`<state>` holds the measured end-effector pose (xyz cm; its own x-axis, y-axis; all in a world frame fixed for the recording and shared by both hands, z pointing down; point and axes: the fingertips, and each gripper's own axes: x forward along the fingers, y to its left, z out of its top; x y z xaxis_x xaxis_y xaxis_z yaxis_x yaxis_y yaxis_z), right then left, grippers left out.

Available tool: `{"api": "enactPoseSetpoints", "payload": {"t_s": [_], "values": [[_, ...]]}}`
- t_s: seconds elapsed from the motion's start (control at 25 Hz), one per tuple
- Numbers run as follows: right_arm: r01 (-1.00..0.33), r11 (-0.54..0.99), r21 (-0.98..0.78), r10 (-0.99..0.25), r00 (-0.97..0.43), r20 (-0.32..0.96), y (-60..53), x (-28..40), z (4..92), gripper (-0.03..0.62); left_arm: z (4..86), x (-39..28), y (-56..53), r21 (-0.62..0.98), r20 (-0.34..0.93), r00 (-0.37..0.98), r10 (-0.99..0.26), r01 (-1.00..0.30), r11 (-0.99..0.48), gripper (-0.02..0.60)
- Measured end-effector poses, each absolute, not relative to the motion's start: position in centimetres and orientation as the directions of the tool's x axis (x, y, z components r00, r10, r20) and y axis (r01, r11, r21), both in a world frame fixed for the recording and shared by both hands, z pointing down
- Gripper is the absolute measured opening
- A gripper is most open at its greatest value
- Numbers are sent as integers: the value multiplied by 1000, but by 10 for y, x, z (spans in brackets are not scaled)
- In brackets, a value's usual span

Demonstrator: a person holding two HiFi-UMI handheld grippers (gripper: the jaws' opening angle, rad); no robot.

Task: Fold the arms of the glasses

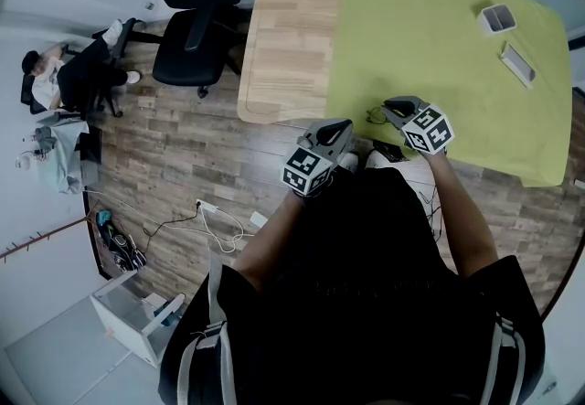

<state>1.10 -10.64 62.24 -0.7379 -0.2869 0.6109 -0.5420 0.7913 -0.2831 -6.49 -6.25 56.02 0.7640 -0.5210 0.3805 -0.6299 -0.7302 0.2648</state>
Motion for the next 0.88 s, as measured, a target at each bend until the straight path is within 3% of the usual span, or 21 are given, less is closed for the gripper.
{"api": "enactPoseSetpoints", "payload": {"t_s": [0.88], "values": [[-647, 685, -335, -337, -689, 641, -85, 67, 648, 55, 567, -49, -56, 279, 399, 777, -487, -609, -742, 18]]}}
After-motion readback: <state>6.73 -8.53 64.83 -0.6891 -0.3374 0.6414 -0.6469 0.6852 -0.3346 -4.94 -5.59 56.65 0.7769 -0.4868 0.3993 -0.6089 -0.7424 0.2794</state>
